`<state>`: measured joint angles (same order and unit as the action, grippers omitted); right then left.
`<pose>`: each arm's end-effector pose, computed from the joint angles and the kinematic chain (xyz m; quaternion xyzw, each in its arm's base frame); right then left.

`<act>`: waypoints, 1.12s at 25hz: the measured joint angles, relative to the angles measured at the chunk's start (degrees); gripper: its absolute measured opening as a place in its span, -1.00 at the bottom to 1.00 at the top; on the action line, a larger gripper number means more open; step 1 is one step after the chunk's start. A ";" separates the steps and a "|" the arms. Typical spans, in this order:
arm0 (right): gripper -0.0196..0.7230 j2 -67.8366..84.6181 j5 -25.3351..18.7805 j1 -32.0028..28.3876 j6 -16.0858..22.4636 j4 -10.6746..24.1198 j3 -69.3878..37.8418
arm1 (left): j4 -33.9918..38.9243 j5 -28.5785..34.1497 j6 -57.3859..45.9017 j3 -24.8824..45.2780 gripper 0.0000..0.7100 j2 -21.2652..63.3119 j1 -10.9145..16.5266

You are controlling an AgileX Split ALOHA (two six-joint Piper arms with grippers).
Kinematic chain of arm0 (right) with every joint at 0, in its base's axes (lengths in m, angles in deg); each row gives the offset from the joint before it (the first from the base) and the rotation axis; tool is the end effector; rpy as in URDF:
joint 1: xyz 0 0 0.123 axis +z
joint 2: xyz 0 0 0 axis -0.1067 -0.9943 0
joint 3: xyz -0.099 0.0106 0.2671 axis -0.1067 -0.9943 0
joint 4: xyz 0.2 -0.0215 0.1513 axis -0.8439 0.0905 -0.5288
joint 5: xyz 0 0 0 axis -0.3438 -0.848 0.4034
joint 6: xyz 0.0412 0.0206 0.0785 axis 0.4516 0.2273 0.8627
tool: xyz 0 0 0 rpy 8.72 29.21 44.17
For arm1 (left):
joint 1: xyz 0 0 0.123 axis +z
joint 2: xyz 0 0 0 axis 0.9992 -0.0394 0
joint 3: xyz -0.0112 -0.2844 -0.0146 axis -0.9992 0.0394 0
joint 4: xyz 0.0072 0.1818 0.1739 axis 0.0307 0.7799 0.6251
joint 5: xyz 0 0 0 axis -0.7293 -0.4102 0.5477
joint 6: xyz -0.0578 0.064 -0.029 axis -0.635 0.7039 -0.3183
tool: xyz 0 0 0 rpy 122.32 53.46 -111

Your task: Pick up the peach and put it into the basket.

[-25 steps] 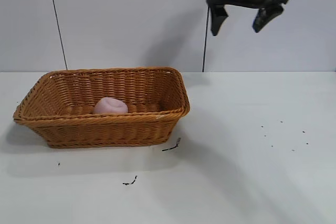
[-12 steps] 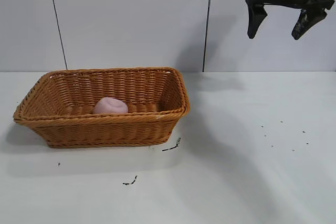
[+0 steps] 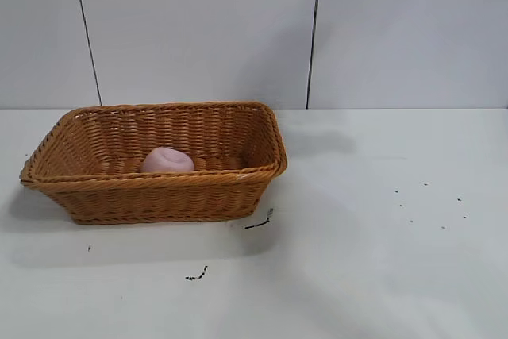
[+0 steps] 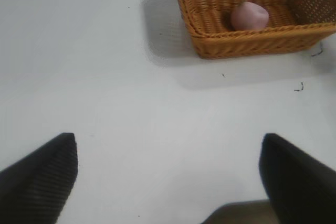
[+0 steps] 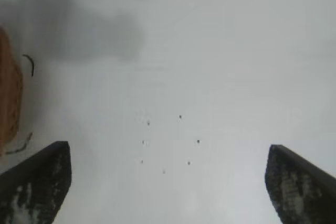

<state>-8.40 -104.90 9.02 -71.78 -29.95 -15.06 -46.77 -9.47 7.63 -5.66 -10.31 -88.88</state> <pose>0.2286 0.0138 0.3807 -0.0541 0.9670 0.0119 0.2487 -0.0064 -0.0030 0.2766 0.0421 0.8523 -0.0044 0.5213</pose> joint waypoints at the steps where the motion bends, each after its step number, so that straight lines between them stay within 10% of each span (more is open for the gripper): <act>1: 0.91 4.30 0.00 0.00 0.00 0.00 -3.86 | 0.00 0.00 0.00 0.00 0.95 0.00 0.00; 14: 0.91 54.33 10.81 0.00 0.00 0.44 -43.49 | 0.00 0.00 0.00 0.00 0.95 0.00 0.00; 28: 0.91 70.43 11.26 0.00 0.42 1.08 -45.10 | 0.00 0.00 0.00 0.00 0.95 0.00 0.00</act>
<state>62.03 -93.64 9.02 -71.36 -28.87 -60.16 -46.77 -9.47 7.63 -5.66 -10.31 -88.88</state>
